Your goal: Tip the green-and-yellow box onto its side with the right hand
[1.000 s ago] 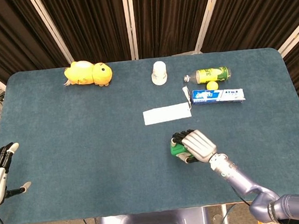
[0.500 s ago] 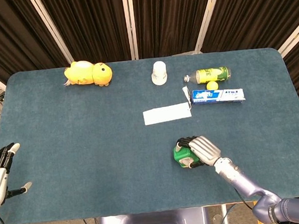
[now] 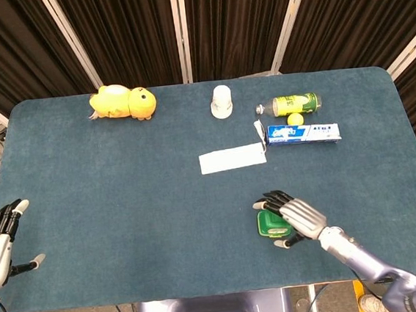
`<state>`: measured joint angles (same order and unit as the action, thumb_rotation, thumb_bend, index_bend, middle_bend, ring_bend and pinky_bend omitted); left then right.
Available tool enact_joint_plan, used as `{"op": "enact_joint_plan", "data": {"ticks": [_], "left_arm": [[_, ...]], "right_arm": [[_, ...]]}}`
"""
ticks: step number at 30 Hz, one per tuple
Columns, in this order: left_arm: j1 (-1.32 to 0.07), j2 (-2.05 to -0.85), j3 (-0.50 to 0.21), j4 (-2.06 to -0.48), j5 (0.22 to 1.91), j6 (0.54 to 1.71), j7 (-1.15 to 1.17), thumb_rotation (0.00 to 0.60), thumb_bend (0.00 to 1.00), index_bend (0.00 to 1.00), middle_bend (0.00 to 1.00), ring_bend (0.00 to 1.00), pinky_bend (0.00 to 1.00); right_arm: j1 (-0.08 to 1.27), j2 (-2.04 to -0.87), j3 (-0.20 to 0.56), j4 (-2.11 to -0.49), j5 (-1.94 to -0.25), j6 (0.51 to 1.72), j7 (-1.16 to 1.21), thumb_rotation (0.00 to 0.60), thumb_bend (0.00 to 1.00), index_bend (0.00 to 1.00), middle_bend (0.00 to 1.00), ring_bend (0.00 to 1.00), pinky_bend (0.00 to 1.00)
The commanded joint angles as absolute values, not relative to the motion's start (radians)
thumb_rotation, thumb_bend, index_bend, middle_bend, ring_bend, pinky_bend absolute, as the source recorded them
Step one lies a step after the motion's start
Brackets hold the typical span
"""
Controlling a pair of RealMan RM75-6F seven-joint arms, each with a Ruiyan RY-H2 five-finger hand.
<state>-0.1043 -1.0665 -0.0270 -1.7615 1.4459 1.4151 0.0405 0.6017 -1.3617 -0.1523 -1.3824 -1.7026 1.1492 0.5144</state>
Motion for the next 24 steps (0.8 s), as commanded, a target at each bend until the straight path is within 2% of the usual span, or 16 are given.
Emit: {"op": "enact_joint_plan", "data": {"ticks": [1, 7, 11, 14, 18, 24], "left_arm": [[-0.104, -1.067, -0.026, -1.763, 1.448, 1.416, 0.042, 0.6, 0.0, 0.0, 0.0, 0.0, 0.0], [-0.102, -1.066, -0.023, -1.768, 1.458, 1.421, 0.042, 0.6, 0.0, 0.0, 0.0, 0.0, 0.0], [-0.098, -1.064, -0.02, -1.772, 1.472, 1.434, 0.042, 0.6, 0.0, 0.0, 0.0, 0.0, 0.0], [-0.091, -1.062, -0.017, -1.774, 1.485, 1.449, 0.04, 0.6, 0.0, 0.0, 0.0, 0.0, 0.0], [-0.079, -1.056, -0.011, -1.783, 1.514, 1.479, 0.035, 0.6, 0.0, 0.0, 0.0, 0.0, 0.0], [-0.063, -1.044, -0.003, -1.794, 1.538, 1.508, 0.015, 0.6, 0.0, 0.0, 0.0, 0.0, 0.0]], "right_arm": [[0.575, -1.335, -0.173, -1.383, -1.727, 1.192, 0.534, 0.6, 0.08, 0.16, 0.09, 0.01, 0.0], [0.535, -1.26, -0.175, -1.425, -1.754, 1.296, 0.547, 0.6, 0.08, 0.13, 0.09, 0.01, 0.0], [0.498, -1.186, -0.161, -1.471, -1.752, 1.374, 0.479, 0.6, 0.08, 0.08, 0.03, 0.0, 0.0], [0.454, -1.12, -0.141, -1.54, -1.717, 1.428, 0.375, 0.6, 0.04, 0.02, 0.0, 0.0, 0.0], [0.353, -1.029, -0.116, -1.661, -1.628, 1.524, 0.137, 0.6, 0.0, 0.0, 0.0, 0.0, 0.0], [0.247, -1.003, -0.107, -1.75, -1.578, 1.608, 0.005, 0.6, 0.0, 0.0, 0.0, 0.0, 0.0]]}}
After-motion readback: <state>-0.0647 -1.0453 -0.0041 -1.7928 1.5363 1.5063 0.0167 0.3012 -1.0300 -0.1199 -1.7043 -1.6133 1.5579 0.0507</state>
